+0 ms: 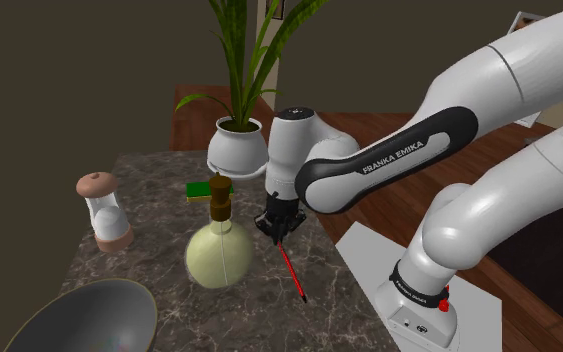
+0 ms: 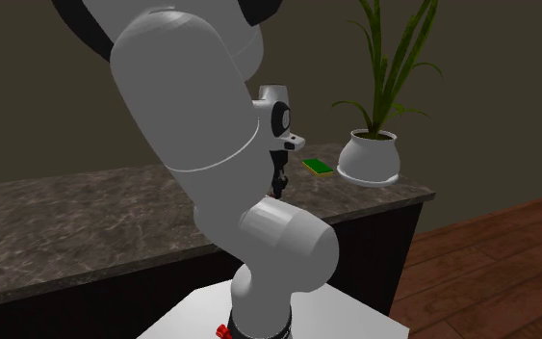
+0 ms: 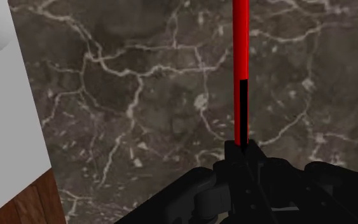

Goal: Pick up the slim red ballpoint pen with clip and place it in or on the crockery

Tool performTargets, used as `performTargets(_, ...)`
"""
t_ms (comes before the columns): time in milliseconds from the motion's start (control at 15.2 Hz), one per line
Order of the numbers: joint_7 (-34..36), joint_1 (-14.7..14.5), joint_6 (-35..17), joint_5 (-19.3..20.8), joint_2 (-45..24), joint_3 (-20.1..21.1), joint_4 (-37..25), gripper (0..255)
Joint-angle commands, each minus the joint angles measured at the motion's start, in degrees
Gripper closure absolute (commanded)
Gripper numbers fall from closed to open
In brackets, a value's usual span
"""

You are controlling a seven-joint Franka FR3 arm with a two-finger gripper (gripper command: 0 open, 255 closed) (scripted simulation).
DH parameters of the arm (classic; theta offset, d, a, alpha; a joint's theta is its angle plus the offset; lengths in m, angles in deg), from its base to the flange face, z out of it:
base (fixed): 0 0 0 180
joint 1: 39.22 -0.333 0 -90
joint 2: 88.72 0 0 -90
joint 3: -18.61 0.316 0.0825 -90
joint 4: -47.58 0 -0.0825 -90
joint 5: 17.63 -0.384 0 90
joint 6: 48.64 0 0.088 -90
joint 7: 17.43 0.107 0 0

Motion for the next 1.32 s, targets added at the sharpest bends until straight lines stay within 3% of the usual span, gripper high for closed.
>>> performTargets(0, -0.2, -0.2, 1.6, -0.1, 0.9, -0.4, -0.4, 255)
performTargets(1254, -1.8, -1.0, 19.1, 0.6, 9.4, -5.1, -9.6, 255)
